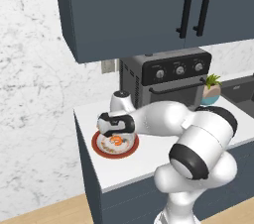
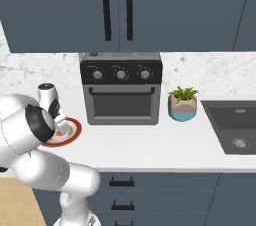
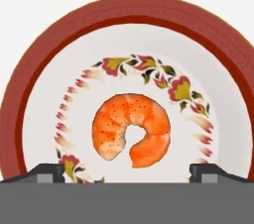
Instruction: Pick up the knife from the drawer and place it on the cutting board. Then place the meat from the plate to the cutting board.
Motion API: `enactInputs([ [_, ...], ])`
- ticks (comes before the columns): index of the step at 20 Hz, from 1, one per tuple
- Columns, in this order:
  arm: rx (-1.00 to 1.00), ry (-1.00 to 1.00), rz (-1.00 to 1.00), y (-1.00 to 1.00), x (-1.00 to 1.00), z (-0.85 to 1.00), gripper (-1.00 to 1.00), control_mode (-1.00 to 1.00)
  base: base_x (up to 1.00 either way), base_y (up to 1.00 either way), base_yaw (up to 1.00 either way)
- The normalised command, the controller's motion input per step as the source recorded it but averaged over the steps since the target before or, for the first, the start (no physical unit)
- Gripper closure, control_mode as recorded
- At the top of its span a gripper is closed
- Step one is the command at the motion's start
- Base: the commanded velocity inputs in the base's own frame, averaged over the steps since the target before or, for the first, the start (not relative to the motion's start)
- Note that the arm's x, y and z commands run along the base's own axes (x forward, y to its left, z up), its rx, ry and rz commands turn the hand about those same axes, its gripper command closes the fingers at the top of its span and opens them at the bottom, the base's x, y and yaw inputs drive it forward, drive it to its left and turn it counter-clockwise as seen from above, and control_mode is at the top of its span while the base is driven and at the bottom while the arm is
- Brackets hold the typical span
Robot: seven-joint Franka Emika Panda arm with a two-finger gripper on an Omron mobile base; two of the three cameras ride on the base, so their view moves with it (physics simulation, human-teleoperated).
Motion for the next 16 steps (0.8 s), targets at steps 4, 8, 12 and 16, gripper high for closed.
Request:
enactInputs([
  [4,0.00,0.02,-0.02,-0.02,0.00,-0.16,-1.00,-1.00,0.00,0.00,0.00],
  [8,0.00,0.00,-0.01,0.00,0.00,-0.29,-1.00,-1.00,0.00,0.00,0.00],
  [12,0.00,0.00,0.00,0.00,0.03,-0.28,-1.00,-1.00,0.00,0.00,0.00],
  [16,0.00,0.00,0.00,0.00,0.10,-0.24,-1.00,-1.00,0.00,0.00,0.00],
])
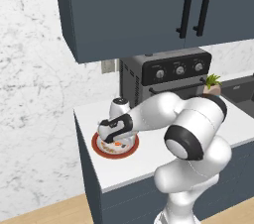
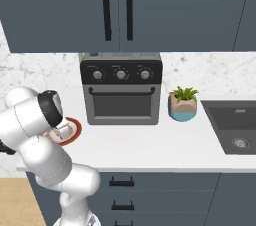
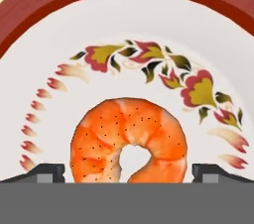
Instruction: Pick up the knife from the drawer and place it on the cutting board. Then place the meat from the plate to the cutting board.
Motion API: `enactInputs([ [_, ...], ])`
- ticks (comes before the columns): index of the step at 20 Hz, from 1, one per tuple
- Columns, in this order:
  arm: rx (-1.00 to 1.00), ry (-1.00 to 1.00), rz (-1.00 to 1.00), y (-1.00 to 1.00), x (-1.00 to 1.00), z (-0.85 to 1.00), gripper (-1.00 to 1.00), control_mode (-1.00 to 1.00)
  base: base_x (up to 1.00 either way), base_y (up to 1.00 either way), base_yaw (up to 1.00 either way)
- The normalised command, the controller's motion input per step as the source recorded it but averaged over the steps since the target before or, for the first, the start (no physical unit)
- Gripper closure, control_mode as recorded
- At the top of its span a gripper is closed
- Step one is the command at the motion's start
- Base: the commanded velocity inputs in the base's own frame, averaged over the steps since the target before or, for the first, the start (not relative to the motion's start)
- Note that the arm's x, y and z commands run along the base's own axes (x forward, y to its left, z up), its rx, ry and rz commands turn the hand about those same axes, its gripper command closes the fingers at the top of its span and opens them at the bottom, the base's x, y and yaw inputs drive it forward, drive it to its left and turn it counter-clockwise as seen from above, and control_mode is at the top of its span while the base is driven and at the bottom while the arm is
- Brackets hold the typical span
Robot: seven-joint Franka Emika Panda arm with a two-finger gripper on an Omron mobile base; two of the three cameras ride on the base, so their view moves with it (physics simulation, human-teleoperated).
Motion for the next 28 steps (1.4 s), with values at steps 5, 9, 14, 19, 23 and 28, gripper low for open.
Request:
enactInputs([
  [5,0.00,0.00,0.00,0.00,0.07,-0.09,-1.00,-1.00,0.00,0.00,0.00],
  [9,0.00,0.00,0.00,-0.01,0.07,-0.02,-1.00,-1.00,0.00,0.00,0.00],
  [14,0.00,-0.01,-0.01,-0.29,0.00,-0.07,-1.00,-1.00,0.00,0.00,0.00],
  [19,0.00,-0.05,0.00,-0.40,0.00,-0.18,-1.00,-1.00,0.00,0.00,0.00],
  [23,-0.01,-0.06,0.00,0.00,0.02,-0.31,1.00,-1.00,0.00,0.00,0.00],
  [28,-0.02,-0.01,0.00,0.24,0.06,-0.33,1.00,-1.00,0.00,0.00,0.00],
])
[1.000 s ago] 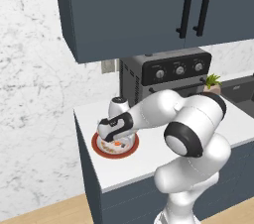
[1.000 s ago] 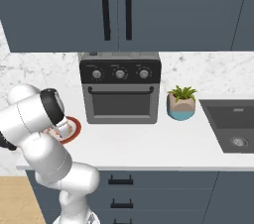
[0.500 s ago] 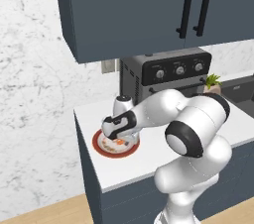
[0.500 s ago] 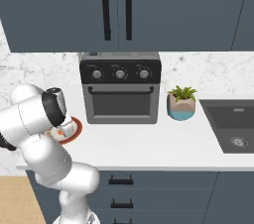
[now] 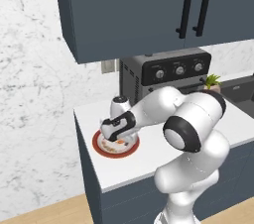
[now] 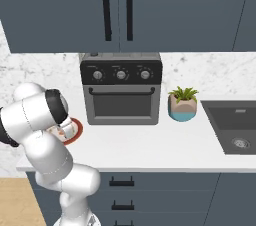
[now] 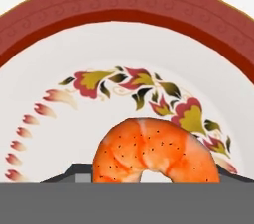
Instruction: Pick up the knife from the drawer and place it on the cutting board. Then place the meat from the plate to the cutting board.
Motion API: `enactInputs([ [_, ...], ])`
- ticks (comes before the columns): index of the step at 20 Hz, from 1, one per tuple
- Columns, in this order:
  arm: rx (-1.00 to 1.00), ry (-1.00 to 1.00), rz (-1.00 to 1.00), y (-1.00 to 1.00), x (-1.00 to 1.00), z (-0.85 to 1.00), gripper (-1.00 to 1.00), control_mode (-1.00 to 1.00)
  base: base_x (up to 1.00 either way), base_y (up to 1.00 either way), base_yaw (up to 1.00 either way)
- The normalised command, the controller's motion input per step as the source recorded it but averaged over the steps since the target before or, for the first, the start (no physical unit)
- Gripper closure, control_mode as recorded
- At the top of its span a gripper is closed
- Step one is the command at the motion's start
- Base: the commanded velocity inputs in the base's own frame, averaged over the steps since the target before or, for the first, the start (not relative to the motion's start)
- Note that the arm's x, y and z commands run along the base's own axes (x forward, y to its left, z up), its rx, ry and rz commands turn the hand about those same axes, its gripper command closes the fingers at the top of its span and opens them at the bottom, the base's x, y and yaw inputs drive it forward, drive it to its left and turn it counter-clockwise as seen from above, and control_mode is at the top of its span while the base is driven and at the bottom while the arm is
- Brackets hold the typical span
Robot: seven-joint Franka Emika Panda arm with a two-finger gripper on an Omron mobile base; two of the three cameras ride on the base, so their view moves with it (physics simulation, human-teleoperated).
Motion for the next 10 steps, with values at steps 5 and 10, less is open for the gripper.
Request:
enactInputs([
  [5,0.00,-0.01,0.00,0.02,0.11,-0.01,1.00,-1.00,0.00,0.00,0.00],
  [10,0.04,-0.15,0.01,-0.05,-0.33,0.36,1.00,-1.00,0.00,0.00,0.00],
])
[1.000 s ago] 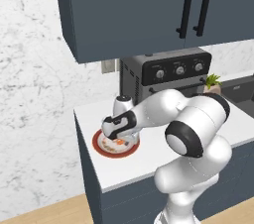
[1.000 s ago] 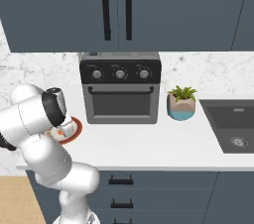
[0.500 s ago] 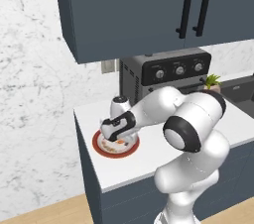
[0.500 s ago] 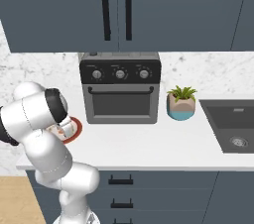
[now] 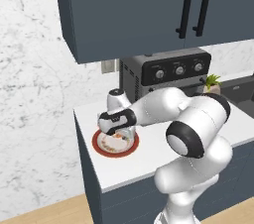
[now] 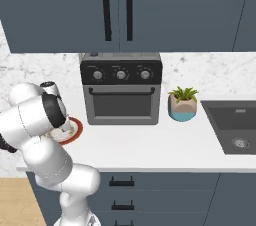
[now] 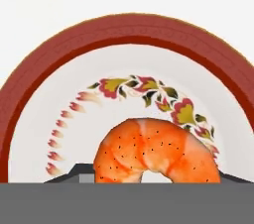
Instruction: Pick up the knife from the drawer and place it on the cutting board. Then place the meat from the plate to the cutting board.
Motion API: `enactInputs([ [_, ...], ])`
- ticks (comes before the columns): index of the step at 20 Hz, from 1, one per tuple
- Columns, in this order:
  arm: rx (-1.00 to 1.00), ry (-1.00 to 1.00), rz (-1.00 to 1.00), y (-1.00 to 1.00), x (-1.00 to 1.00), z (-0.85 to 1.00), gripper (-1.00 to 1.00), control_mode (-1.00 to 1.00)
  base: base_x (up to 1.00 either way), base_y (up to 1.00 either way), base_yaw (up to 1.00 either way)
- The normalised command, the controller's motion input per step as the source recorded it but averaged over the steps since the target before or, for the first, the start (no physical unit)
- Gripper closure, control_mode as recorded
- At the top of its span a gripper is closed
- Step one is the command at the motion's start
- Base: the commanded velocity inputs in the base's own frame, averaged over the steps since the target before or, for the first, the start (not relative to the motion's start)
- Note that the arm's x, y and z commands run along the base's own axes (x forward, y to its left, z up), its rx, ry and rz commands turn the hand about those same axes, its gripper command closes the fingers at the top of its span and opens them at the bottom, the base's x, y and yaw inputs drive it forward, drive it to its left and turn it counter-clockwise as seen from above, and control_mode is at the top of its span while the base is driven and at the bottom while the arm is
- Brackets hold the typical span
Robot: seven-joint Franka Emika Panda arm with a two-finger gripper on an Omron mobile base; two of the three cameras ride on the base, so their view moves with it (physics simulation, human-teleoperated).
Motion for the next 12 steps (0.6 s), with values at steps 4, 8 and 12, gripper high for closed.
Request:
enactInputs([
  [4,0.08,-0.19,0.00,-0.31,-0.72,0.48,1.00,-1.00,0.00,0.00,0.00],
  [8,0.12,-0.14,0.00,-0.50,-0.67,0.57,1.00,-1.00,0.00,0.00,0.00],
  [12,0.12,-0.04,0.00,-0.45,-0.52,0.78,1.00,-1.00,0.00,0.00,0.00],
])
